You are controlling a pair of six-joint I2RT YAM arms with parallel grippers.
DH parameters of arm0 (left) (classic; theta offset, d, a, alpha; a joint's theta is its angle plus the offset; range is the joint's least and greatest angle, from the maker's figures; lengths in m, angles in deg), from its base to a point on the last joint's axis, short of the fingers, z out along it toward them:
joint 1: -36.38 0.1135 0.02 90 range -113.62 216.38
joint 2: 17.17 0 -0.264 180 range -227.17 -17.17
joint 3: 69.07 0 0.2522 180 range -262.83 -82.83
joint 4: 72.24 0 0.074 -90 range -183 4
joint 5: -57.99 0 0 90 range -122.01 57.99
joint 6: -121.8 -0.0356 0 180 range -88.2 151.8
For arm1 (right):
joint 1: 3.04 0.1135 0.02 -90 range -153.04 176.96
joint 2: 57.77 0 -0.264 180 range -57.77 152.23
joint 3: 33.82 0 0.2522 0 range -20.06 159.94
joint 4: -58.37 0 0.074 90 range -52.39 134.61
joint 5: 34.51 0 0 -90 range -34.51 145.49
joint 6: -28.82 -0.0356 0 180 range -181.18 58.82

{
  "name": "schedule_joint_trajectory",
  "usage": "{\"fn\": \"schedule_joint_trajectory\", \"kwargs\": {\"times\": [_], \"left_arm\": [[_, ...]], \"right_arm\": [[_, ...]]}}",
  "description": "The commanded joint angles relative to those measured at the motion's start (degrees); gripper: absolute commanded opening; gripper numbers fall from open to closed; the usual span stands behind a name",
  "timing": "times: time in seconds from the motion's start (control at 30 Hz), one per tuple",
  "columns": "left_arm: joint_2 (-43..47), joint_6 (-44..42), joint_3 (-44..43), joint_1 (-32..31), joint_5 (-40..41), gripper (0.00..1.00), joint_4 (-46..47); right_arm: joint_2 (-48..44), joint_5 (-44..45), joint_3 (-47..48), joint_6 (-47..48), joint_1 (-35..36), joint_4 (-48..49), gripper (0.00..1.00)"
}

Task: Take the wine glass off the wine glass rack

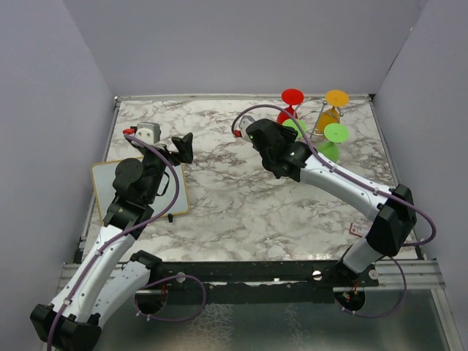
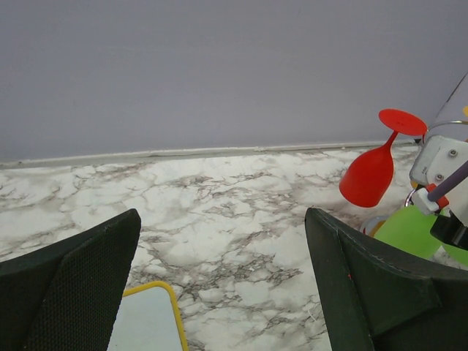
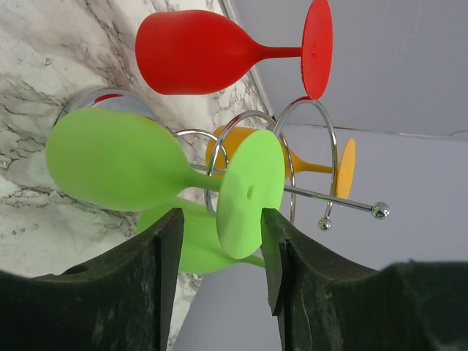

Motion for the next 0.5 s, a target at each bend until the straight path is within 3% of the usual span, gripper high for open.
{"fn": "schedule_joint_trajectory", "kwargs": {"times": [0.0, 0.47], "left_arm": [[0.4, -0.3, -1.5, -0.3, 1.3, 0.96, 0.7], [0.5, -0.5, -1.5, -0.5, 1.4, 0.96, 0.7]], "right_arm": [[-0.9, 1.7, -0.2, 1.3, -1.0, 3.7, 0.46], [-1.0, 1.1, -0.7, 1.7, -1.3, 3.9, 0.3]]}}
